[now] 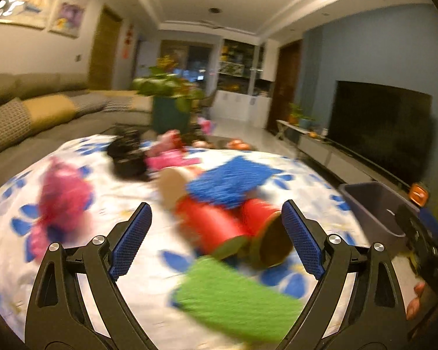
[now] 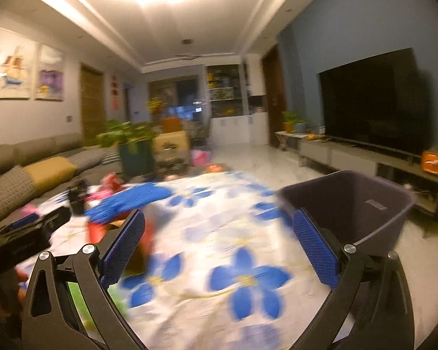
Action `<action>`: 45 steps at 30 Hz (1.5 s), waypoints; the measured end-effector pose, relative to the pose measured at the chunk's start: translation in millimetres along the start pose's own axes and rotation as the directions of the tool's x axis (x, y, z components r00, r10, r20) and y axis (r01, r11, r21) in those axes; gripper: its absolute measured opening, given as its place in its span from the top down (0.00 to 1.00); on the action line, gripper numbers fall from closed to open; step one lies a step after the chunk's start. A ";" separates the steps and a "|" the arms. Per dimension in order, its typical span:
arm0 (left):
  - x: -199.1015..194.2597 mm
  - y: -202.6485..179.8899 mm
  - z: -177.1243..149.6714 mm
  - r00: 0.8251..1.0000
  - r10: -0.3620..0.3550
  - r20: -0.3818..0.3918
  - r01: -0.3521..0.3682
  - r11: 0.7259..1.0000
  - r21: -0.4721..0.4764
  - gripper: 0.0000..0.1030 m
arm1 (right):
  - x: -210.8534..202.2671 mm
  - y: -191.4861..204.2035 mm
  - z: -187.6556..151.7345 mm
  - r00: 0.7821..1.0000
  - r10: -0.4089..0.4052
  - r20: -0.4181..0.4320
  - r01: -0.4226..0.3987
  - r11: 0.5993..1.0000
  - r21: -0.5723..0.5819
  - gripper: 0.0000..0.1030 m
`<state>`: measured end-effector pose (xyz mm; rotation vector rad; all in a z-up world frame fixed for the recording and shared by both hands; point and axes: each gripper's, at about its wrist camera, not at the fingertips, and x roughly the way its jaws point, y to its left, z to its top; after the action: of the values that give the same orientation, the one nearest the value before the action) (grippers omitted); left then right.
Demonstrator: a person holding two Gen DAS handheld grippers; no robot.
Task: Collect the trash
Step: 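Move both open tools back to the trash on the sheet, then grasp the pink plastic bag with the left tool while the right tool grasps the green foam net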
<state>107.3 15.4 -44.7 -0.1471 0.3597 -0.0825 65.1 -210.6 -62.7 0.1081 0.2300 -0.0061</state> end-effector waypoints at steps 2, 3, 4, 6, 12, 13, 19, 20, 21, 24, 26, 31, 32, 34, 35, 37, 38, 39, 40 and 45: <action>-8.2 19.9 -1.2 0.999 0.037 0.008 -0.037 0.999 -0.024 0.14 | 3.3 14.6 -4.5 0.998 0.046 -0.040 -0.046 0.999 -0.010 0.05; -11.9 26.9 -1.6 0.998 0.054 0.012 -0.053 0.998 -0.027 0.14 | 4.1 24.8 -9.4 0.996 0.069 -0.064 -0.071 0.997 -0.020 0.05; -16.9 34.9 -2.2 0.997 0.079 0.018 -0.078 0.997 -0.027 0.14 | 4.0 31.8 -12.2 0.994 0.083 -0.076 -0.086 0.996 -0.028 0.05; -24.9 49.4 -3.9 0.993 0.117 0.029 -0.116 0.993 -0.031 0.14 | 1.2 47.5 -19.2 0.991 0.102 -0.080 -0.107 0.993 -0.050 0.05; -41.6 79.5 -8.8 0.984 0.174 0.028 -0.172 0.983 -0.056 0.14 | 0.0 84.8 -38.3 0.980 0.153 -0.126 -0.168 0.979 -0.117 0.05; -43.9 84.6 -9.0 0.983 0.184 0.028 -0.182 0.981 -0.064 0.14 | 4.3 88.9 -41.2 0.979 0.146 -0.142 -0.164 0.979 -0.124 0.05; -53.7 108.1 -15.1 0.972 0.233 0.037 -0.229 0.970 -0.081 0.14 | 16.5 104.5 -54.8 0.971 0.148 -0.190 -0.174 0.976 -0.129 0.06; -54.2 111.0 -15.7 0.970 0.239 0.038 -0.235 0.968 -0.083 0.14 | 17.9 105.2 -56.8 0.969 0.150 -0.197 -0.177 0.976 -0.128 0.08; -53.8 113.6 -15.3 0.969 0.246 0.039 -0.242 0.967 -0.084 0.14 | 20.8 107.0 -59.1 0.968 0.148 -0.203 -0.176 0.976 -0.129 0.11; -52.2 126.4 -15.5 0.963 0.268 0.037 -0.263 0.960 -0.093 0.14 | 29.0 108.9 -65.1 0.961 0.149 -0.231 -0.182 0.975 -0.129 0.19; -50.6 132.1 -14.6 0.962 0.270 0.037 -0.265 0.959 -0.102 0.14 | 34.3 110.0 -68.7 0.955 0.153 -0.255 -0.190 0.974 -0.124 0.25; -40.5 141.7 -10.1 0.962 0.269 0.039 -0.264 0.960 -0.094 0.14 | 40.4 115.0 -74.6 0.949 0.161 -0.270 -0.205 0.968 -0.143 0.37; -37.6 143.5 -8.7 0.963 0.267 0.039 -0.263 0.960 -0.091 0.14 | 41.2 115.8 -75.6 0.947 0.167 -0.273 -0.213 0.966 -0.146 0.39; -31.6 145.8 -7.0 0.963 0.267 0.040 -0.264 0.961 -0.083 0.14 | 43.6 116.4 -77.7 0.945 0.170 -0.280 -0.218 0.965 -0.148 0.43; -28.3 147.6 -6.2 0.964 0.263 0.037 -0.259 0.962 -0.083 0.14 | 44.2 116.1 -78.5 0.944 0.173 -0.281 -0.221 0.964 -0.147 0.44; -19.0 152.9 -3.8 0.968 0.251 0.023 -0.248 0.965 -0.087 0.14 | 45.7 115.6 -79.9 0.942 0.175 -0.286 -0.224 0.963 -0.147 0.50; -15.8 154.3 -3.3 0.968 0.250 0.019 -0.247 0.965 -0.086 0.14 | 45.9 115.8 -80.2 0.941 0.178 -0.287 -0.227 0.963 -0.147 0.51; -10.5 156.4 -1.8 0.969 0.247 0.014 -0.245 0.966 -0.081 0.14 | 46.1 115.8 -80.7 0.941 0.179 -0.288 -0.229 0.962 -0.148 0.54; -7.1 158.1 -1.0 0.970 0.243 0.010 -0.241 0.967 -0.081 0.14 | 45.9 116.4 -81.3 0.940 0.182 -0.289 -0.232 0.961 -0.151 0.57; 10.4 165.2 0.2 0.975 0.221 -0.030 -0.223 0.970 -0.092 0.28 | 45.9 118.4 -80.9 0.939 0.189 -0.286 -0.241 0.957 -0.162 0.71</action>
<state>126.1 177.2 -74.2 -0.1986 0.3982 0.1549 93.7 -83.9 -138.9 -0.0630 0.4878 0.2518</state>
